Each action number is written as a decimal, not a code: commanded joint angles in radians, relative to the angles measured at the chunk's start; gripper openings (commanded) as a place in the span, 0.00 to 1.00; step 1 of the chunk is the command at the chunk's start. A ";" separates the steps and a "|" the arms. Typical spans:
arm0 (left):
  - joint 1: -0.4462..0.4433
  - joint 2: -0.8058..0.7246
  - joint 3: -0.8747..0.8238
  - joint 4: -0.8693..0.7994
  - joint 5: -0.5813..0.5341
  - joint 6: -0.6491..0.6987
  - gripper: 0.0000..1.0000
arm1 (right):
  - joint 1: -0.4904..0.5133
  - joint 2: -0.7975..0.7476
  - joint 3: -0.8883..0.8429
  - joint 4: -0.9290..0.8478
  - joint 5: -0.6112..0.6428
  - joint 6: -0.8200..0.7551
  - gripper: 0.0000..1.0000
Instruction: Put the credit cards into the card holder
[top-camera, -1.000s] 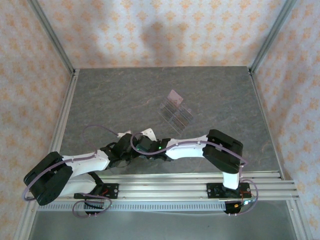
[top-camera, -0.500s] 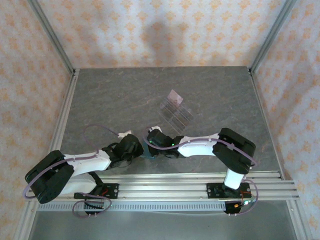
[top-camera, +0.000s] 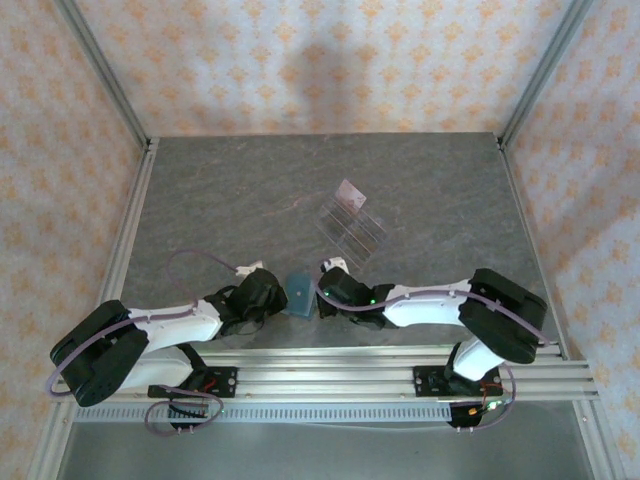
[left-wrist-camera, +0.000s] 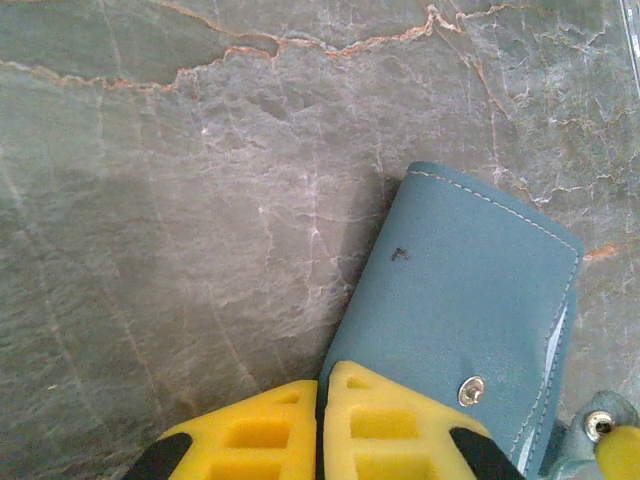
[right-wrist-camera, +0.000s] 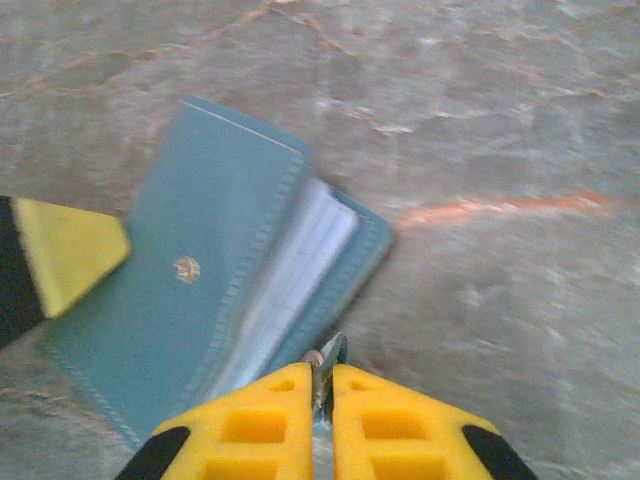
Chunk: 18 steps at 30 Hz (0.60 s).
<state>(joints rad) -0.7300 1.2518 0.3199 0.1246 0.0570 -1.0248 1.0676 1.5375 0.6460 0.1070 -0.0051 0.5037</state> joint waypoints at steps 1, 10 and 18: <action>-0.013 0.032 -0.020 -0.124 -0.068 -0.018 0.09 | -0.003 -0.016 -0.044 0.015 0.108 0.066 0.21; -0.049 0.038 -0.001 -0.138 -0.095 -0.034 0.09 | 0.008 -0.104 -0.041 -0.115 0.293 0.127 0.45; -0.065 0.032 0.002 -0.145 -0.108 -0.046 0.09 | 0.044 -0.148 0.110 -0.225 0.199 0.057 0.30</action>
<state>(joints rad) -0.7834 1.2526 0.3332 0.1051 -0.0196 -1.0508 1.1057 1.4033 0.7029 -0.0673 0.2314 0.5884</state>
